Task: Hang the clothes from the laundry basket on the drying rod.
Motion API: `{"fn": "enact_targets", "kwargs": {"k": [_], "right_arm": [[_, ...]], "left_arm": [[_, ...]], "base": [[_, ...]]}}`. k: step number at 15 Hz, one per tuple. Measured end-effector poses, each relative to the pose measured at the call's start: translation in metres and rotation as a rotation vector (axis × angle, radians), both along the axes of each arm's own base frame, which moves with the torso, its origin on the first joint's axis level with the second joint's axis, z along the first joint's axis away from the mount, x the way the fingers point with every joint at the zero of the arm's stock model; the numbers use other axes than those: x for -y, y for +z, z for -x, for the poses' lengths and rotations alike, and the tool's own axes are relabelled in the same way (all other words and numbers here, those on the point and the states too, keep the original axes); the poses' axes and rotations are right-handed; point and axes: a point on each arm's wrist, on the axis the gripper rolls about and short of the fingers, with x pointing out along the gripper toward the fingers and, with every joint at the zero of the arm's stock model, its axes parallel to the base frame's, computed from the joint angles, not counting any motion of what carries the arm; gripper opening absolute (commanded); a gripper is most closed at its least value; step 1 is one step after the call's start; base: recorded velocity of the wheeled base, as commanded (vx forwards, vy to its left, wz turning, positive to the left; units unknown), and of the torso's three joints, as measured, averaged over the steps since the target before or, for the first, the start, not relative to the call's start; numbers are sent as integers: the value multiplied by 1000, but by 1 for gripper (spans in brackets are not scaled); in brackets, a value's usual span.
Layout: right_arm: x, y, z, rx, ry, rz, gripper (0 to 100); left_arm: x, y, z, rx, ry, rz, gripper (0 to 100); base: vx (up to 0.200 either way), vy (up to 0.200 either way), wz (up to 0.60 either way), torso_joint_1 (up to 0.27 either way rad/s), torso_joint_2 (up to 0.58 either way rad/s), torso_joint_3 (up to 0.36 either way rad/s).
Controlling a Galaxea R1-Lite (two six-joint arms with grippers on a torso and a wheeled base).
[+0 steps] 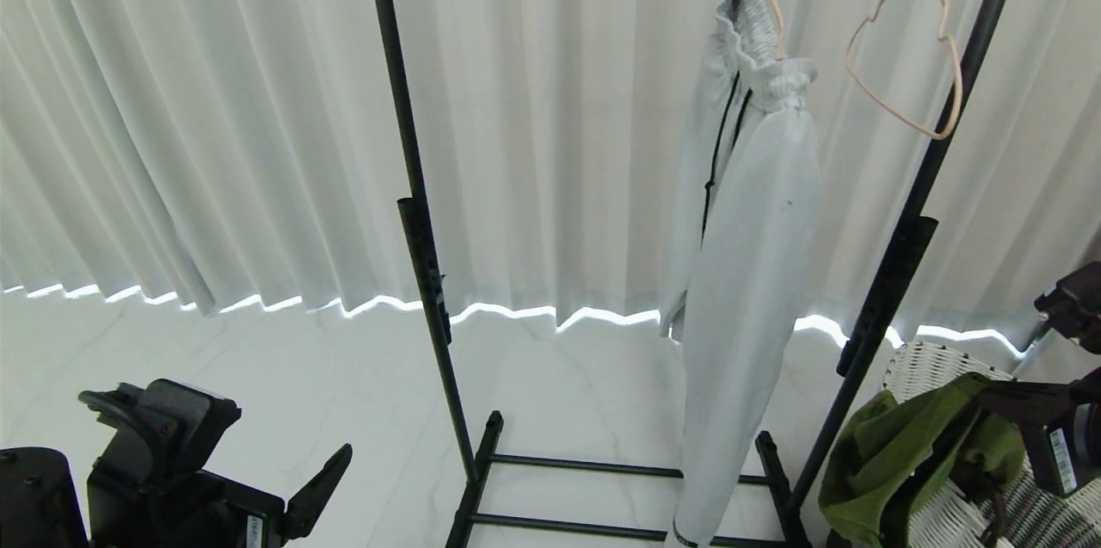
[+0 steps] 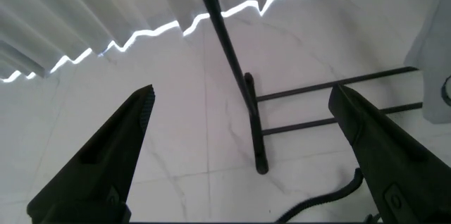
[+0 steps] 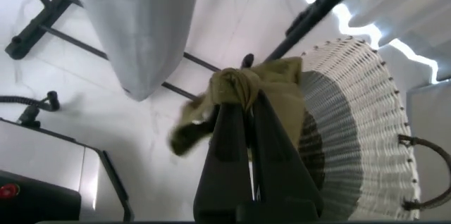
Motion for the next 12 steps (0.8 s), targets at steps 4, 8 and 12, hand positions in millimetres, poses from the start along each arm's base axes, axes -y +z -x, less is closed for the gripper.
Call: {"fn": "enact_targets", "kwargs": {"k": [4,8,12], "right_arm": [[-3,2,-4,48,19,-28,0],[-11,16,-8,103,196,-130,0],[-15,29,-9,135,298,-183,0]], "left_arm": [[4,1,1,6,-45,-6,100],[25,17,-13,47,-198,69,100],[59,27,-33,40,-411,115,100]], "base": [[0,0,0,0,0,0],[0,0,0,0,0,0],[0,0,0,0,0,0]]}}
